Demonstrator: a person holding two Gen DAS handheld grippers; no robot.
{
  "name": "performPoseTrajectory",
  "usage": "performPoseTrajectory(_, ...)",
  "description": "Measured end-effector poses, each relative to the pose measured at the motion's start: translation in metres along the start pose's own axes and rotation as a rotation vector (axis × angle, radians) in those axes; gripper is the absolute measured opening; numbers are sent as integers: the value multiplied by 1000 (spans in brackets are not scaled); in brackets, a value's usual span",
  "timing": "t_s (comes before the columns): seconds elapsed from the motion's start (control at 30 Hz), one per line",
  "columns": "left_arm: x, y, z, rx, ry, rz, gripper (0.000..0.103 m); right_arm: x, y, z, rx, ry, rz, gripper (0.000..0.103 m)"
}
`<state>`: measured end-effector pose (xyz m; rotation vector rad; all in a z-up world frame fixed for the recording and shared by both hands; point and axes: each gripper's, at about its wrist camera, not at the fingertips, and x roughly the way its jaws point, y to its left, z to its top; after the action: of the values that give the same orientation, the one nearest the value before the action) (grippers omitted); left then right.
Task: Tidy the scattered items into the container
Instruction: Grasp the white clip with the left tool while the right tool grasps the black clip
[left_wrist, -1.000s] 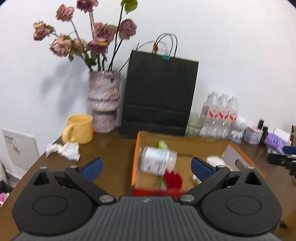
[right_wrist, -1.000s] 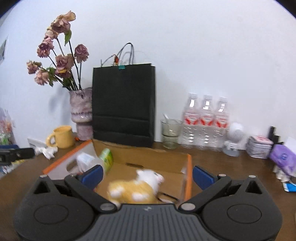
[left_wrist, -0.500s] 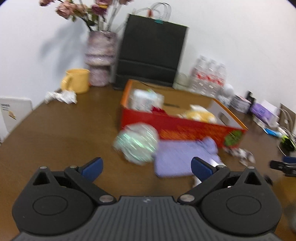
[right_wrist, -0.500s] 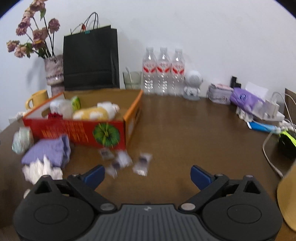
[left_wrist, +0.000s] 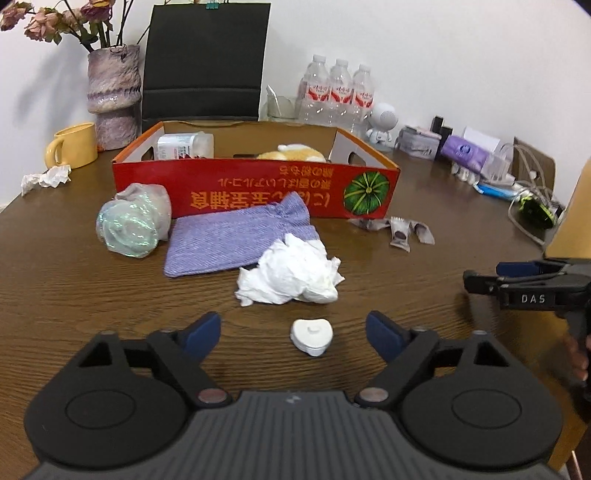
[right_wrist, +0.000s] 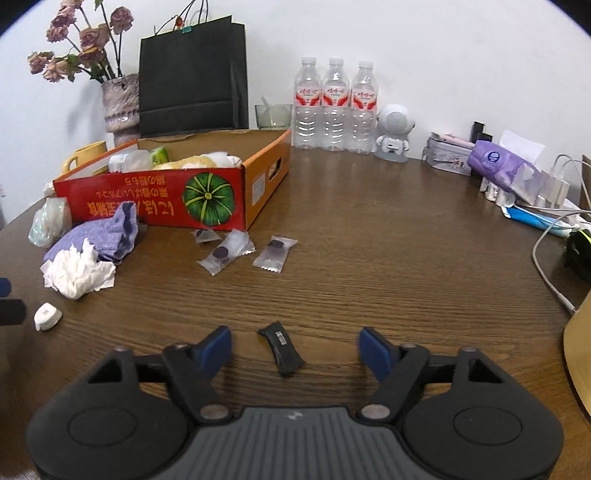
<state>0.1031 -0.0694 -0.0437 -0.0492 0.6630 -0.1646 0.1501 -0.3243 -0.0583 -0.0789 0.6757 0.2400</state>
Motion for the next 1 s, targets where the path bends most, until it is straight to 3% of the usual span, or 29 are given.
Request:
performPoseTrajectory(0.17,10,-12,-4,24,25,49,68,1,-1,1,-14,5,35,54)
performPoseTrajectory(0.23,14,-13,-5,21,38,64,52,0,-1,0,-18,3,49,47)
performPoseTrajectory(0.43,16,-18,-5,58,31,76,28,-4,3,-1,-38,-7,75,24)
performPoseTrajectory(0.5,16,-20,-6,65,30,73,27,-5,5,-2,-42,-10,80,13)
performPoseTrajectory(1.0,4,-12,-5,56,-6,28,27,-10,14,-3,-4,-27,65,12)
